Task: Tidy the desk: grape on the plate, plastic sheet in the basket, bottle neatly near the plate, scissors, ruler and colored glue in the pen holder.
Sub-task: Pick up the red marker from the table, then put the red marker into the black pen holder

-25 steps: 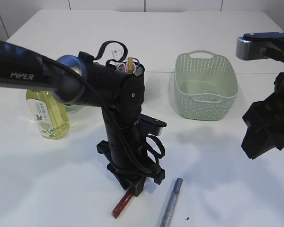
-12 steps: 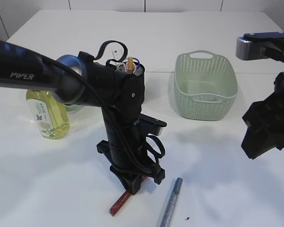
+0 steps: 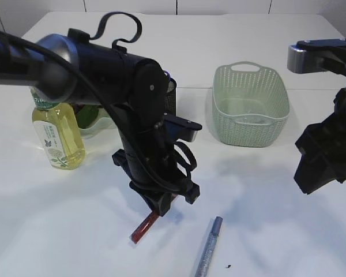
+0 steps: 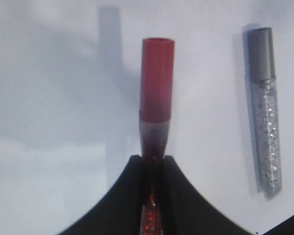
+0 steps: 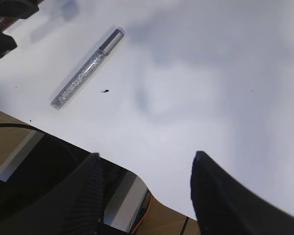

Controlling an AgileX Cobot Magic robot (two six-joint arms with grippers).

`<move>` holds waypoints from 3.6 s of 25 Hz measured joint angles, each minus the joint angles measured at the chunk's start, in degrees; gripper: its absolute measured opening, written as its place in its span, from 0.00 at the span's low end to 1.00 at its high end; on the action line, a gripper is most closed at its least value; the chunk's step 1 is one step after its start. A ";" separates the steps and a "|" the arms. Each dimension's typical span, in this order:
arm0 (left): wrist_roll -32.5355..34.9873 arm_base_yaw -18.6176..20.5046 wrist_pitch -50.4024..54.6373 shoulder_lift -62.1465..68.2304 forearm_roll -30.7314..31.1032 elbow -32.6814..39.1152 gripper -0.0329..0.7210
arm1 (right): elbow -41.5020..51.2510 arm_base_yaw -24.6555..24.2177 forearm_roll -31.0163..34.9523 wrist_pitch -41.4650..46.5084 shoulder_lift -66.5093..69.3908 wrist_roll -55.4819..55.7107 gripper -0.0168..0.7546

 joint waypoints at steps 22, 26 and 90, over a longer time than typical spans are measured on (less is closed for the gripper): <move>-2.33 0.33 -46.95 -29.92 4.18 34.34 0.12 | 0.00 0.00 0.00 0.00 0.00 0.00 0.60; -2.33 2.50 -57.79 -30.03 4.81 34.53 0.12 | 0.00 0.00 0.00 0.00 0.00 0.00 0.60; -2.33 17.73 -80.34 3.26 7.43 4.75 0.12 | 0.00 0.00 0.21 0.00 0.00 0.00 0.60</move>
